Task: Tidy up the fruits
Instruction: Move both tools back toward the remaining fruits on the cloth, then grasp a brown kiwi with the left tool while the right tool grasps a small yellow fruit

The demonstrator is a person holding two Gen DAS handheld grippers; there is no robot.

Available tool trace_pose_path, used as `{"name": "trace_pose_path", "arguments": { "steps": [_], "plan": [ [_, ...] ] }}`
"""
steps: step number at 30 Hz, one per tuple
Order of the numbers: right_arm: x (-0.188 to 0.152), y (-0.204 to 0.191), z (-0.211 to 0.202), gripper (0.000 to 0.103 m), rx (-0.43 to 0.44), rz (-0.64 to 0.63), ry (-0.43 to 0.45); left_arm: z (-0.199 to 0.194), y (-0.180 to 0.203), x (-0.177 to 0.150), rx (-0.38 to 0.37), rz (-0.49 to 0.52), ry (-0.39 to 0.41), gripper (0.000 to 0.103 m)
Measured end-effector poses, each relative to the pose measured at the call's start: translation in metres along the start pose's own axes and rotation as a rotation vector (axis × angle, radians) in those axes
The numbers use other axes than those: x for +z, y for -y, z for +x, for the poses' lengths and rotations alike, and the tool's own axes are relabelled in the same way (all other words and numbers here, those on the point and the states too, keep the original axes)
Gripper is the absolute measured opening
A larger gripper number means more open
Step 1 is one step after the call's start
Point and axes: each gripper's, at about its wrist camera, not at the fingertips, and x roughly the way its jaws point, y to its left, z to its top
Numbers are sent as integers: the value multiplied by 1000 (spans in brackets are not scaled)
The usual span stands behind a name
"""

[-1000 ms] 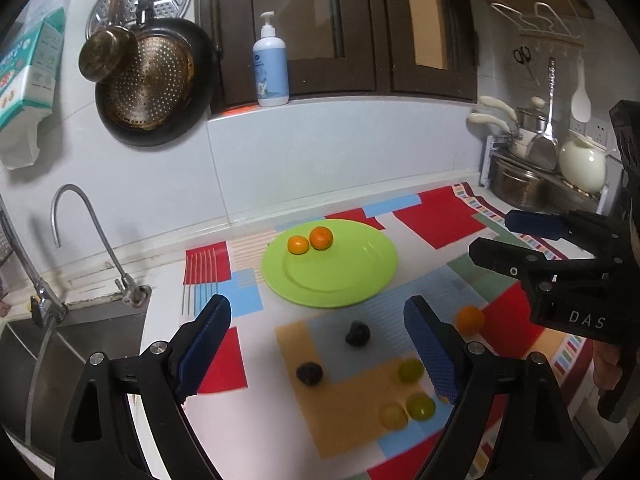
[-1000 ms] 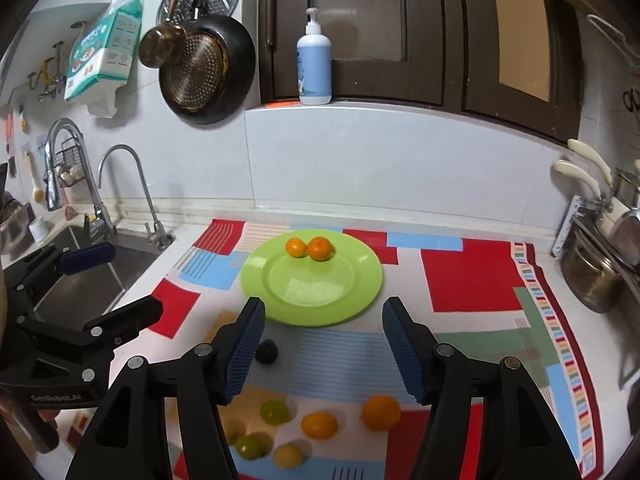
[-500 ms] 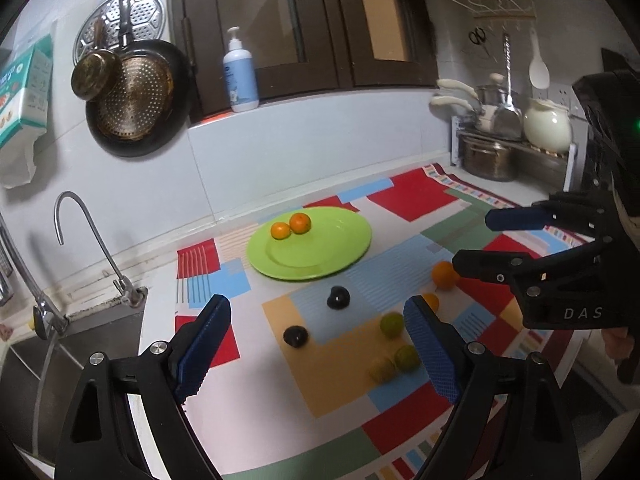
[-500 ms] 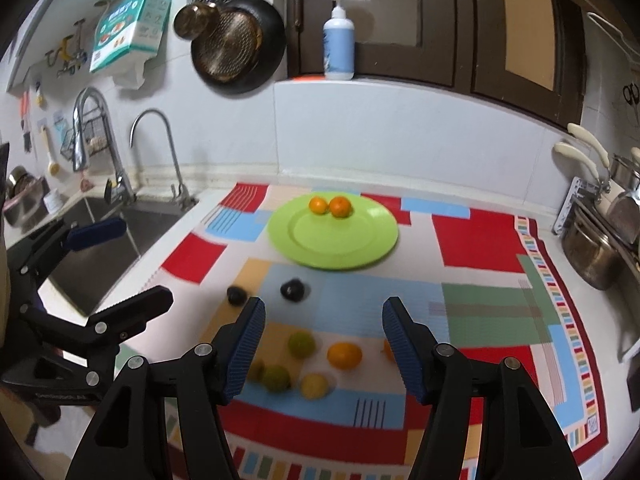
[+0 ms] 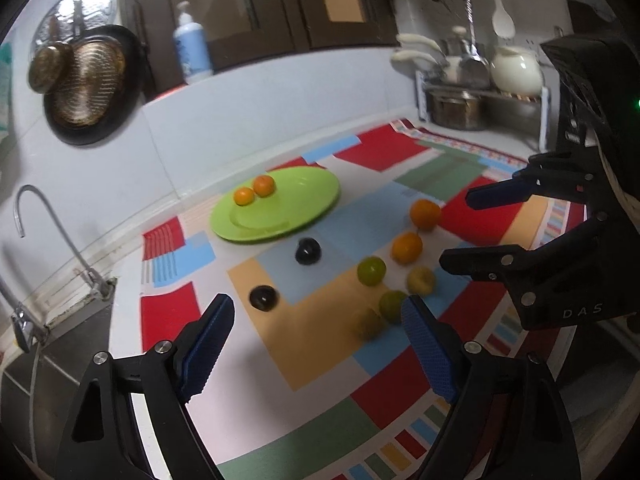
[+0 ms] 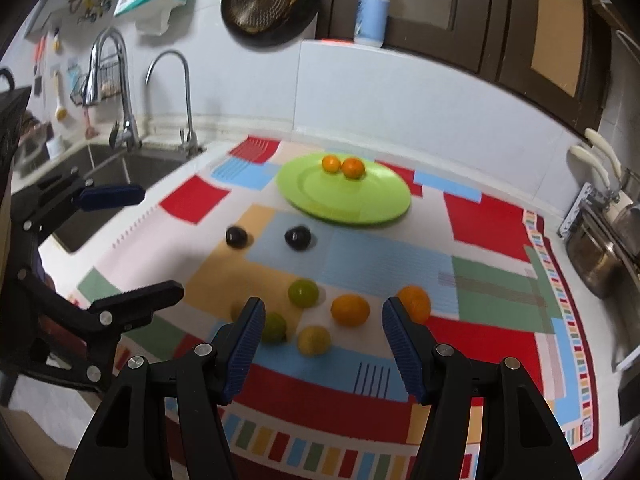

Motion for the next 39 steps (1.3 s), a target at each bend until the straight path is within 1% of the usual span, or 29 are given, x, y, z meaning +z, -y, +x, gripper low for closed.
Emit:
{"name": "trace_pose_path", "arguments": {
  "steps": [3, 6, 8, 10, 13, 16, 20, 22, 26, 27, 32, 34, 36, 39],
  "plan": [
    [-11, -1, 13, 62, 11, -13, -33, 13, 7, -7, -22, 43, -33, 77],
    [-18, -1, 23, 61, 13, -28, -50, 26, 12, -12, -48, 73, -62, 73],
    [-22, 0, 30, 59, 20, -35, -64, 33, 13, -14, -63, 78, -78, 71],
    [-24, 1, 36, 56, 27, -38, -78, 41, 14, -16, -78, 79, -92, 65],
    [-27, 2, 45, 52, 41, -43, -94, 53, 15, -17, -100, 82, -115, 59],
    [-29, 3, 51, 49, 53, -48, -102, 58, 17, -16, -121, 81, -123, 54],
    [-29, 5, 58, 45, 78, -39, -110, 66, 18, -17, -145, 72, -144, 49],
    [-29, 6, 60, 45, 87, -37, -110, 68, 18, -16, -160, 67, -155, 44],
    [-27, 7, 65, 44, 109, -24, -116, 71, 17, -13, -175, 46, -159, 41],
    [-27, 8, 67, 41, 119, -20, -119, 72, 16, -13, -179, 41, -162, 39],
    [-27, 10, 73, 38, 146, 7, -136, 78, 13, -12, -210, -5, -191, 29],
    [-27, 10, 76, 32, 162, 16, -146, 78, 11, -12, -209, -23, -195, 28],
    [-27, 10, 76, 30, 171, 22, -148, 77, 10, -12, -209, -44, -200, 28],
    [-27, 11, 75, 30, 170, 34, -146, 75, 7, -11, -189, -66, -200, 28]
  ]
}}
